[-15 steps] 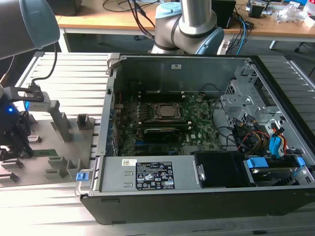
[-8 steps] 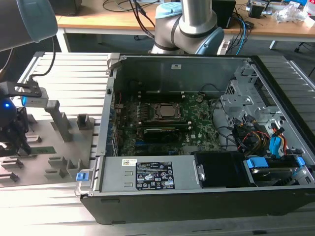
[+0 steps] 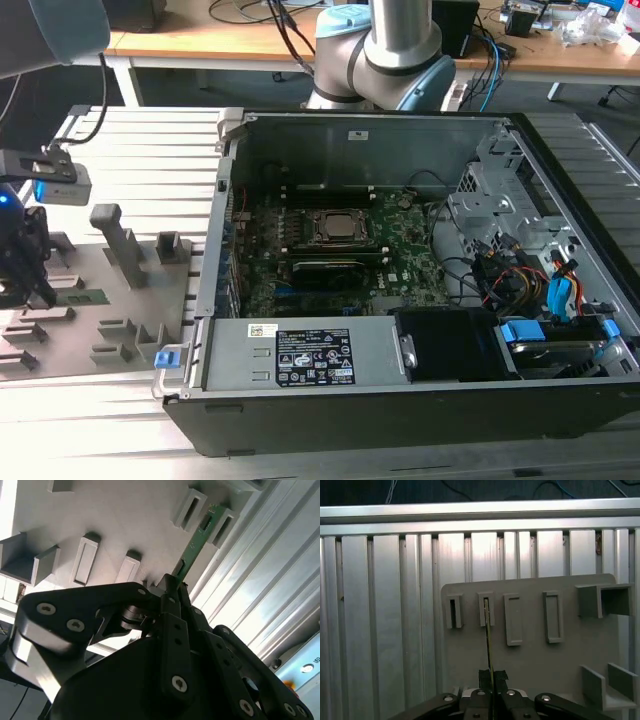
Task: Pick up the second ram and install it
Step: 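Pick up the second ram and move it above second insertion slot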
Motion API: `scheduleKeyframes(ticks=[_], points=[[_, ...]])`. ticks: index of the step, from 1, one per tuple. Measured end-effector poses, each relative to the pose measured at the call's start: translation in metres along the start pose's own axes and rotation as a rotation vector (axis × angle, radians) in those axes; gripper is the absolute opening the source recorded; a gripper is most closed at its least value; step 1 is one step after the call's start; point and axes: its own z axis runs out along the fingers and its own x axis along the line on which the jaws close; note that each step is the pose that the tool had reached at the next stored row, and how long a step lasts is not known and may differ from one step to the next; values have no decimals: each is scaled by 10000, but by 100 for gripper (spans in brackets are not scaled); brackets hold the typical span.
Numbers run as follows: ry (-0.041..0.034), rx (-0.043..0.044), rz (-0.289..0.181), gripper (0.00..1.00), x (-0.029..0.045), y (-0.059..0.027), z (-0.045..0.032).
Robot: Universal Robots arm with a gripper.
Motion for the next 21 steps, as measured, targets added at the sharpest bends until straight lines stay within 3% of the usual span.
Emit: scheduleKeyframes(ticks=[21], points=[[0,0,0,14,10,-5,-429]])
